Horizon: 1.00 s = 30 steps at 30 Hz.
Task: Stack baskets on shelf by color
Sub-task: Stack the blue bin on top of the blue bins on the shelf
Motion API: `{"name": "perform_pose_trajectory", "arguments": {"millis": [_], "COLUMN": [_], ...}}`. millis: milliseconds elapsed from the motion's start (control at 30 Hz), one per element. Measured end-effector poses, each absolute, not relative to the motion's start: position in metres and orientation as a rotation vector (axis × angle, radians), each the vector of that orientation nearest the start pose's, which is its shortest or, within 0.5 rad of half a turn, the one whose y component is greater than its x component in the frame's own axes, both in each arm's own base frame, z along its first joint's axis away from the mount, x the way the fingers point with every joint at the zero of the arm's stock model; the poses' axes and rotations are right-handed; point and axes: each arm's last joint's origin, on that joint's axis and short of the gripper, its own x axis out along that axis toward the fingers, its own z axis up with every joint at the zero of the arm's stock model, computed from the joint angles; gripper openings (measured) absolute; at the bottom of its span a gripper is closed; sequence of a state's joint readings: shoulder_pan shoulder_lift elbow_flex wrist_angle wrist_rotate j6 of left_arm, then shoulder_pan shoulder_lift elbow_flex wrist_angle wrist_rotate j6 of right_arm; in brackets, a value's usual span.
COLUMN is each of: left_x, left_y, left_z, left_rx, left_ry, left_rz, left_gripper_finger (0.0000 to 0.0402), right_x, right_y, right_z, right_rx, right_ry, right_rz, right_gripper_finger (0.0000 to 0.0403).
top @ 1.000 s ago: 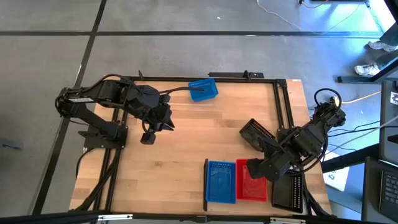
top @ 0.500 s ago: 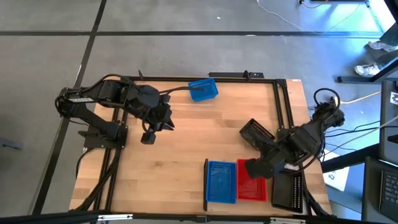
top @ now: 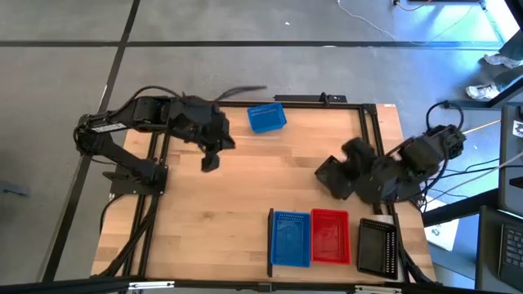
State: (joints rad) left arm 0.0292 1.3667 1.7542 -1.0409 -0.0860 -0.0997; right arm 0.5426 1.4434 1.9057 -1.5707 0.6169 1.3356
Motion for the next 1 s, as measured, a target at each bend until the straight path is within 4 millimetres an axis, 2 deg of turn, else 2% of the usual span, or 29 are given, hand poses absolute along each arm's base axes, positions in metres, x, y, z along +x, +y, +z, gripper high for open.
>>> {"name": "perform_pose_trajectory", "arguments": {"millis": [200, 333, 467, 700, 833, 1000], "left_x": [0.265, 0.284, 0.307, 0.340, 0.350, 0.351], "left_y": [0.039, 0.064, 0.092, 0.140, 0.165, 0.187], "left_z": [0.438, 0.422, 0.403, 0.350, 0.319, 0.298], "left_rx": [-0.150, -0.216, -0.243, -0.074, -0.010, -0.002], "left_ry": [0.686, 0.731, 0.747, 0.899, 1.001, 1.068], "left_rz": [0.259, 0.335, 0.337, 0.115, 0.140, 0.157], "left_gripper_finger": [0.0040, 0.0040, 0.0040, 0.0040, 0.0040, 0.0040], "right_x": [0.176, 0.161, 0.143, 0.117, 0.105, 0.095], "right_y": [0.063, 0.043, 0.028, 0.017, 0.013, 0.010], "right_z": [0.465, 0.474, 0.482, 0.490, 0.493, 0.495], "right_rx": [0.396, 0.298, 0.209, 0.138, 0.136, 0.156], "right_ry": [0.629, 0.586, 0.560, 0.543, 0.525, 0.501], "right_rz": [-0.618, -0.655, -0.672, -0.630, -0.616, -0.613], "right_gripper_finger": [0.0062, 0.0062, 0.0062, 0.0062, 0.0062, 0.0062]}}
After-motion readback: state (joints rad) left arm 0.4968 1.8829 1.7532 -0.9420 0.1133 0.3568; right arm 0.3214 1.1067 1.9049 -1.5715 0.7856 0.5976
